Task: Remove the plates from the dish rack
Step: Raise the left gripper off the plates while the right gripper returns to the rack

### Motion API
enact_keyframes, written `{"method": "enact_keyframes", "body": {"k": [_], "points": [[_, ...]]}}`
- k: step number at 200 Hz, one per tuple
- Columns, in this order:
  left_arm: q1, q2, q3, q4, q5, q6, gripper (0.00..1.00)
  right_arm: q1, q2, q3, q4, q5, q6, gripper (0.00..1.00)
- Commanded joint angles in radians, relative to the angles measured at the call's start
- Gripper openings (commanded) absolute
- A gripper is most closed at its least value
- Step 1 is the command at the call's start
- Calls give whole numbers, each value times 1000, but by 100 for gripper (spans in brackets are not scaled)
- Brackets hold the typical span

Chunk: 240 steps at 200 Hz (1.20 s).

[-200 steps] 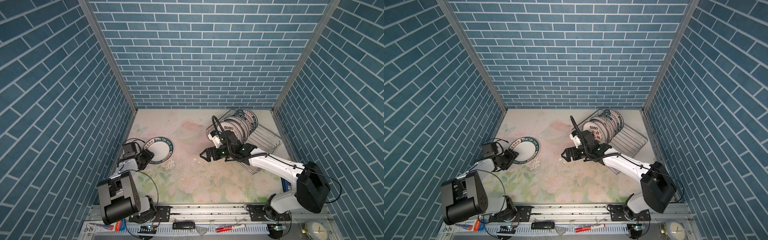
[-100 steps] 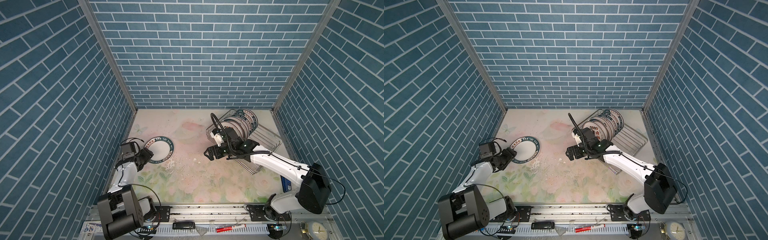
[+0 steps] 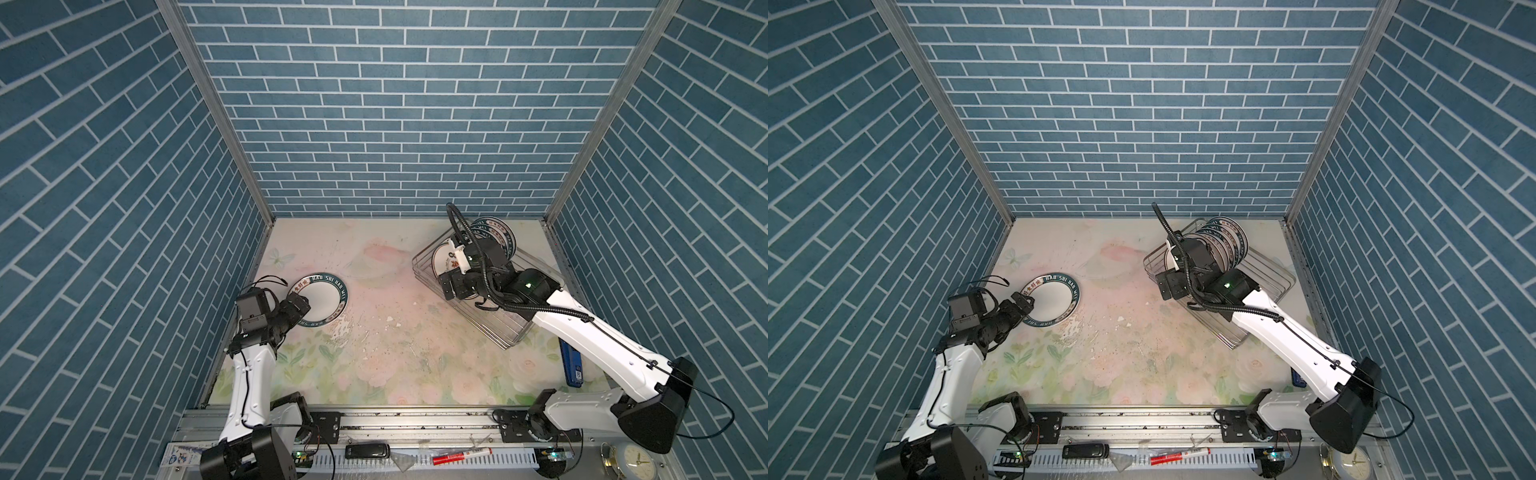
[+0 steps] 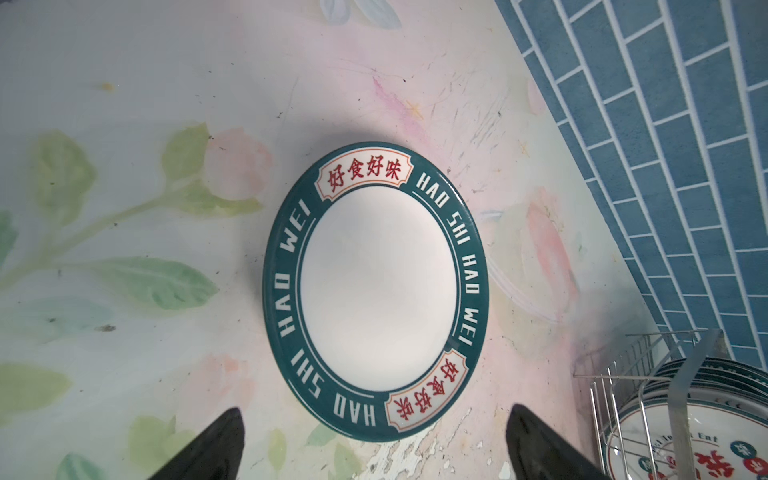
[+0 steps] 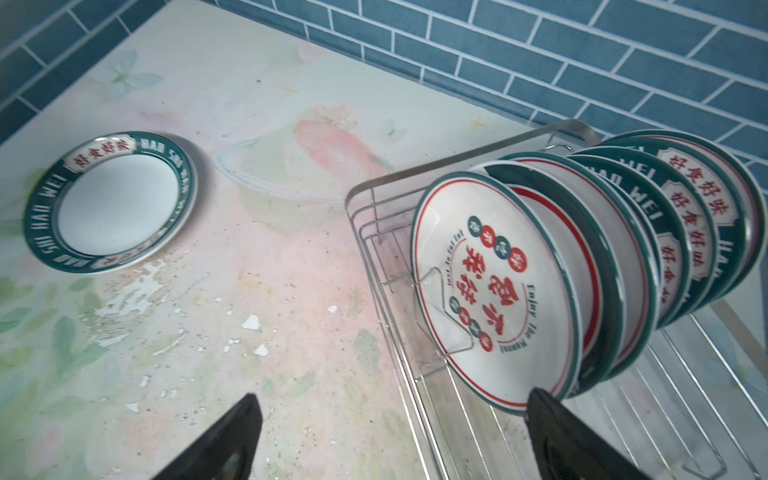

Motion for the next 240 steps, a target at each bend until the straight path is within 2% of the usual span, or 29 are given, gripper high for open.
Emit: {"method": "enact_keyframes", "body": {"k": [1, 49, 95, 127, 200, 240], "points": [[-84, 3, 11, -7, 23, 10, 99, -63, -22, 20, -54, 16, -71, 99], [-450, 78, 68, 55, -153, 14, 99, -180, -16, -7, -43, -112, -78, 99], [-692, 167, 134, 56, -222, 75, 99, -204, 5, -23, -10, -144, -85, 98], [-760, 138, 133, 67, -249, 88, 99, -215, 38, -20, 6, -153, -82, 92], [-793, 93, 106, 88, -255, 116, 99, -252, 108, -21, 51, -152, -72, 84], [-841, 104, 103, 136, -246, 127, 99, -273, 140, -25, 75, -189, -72, 71]]}}
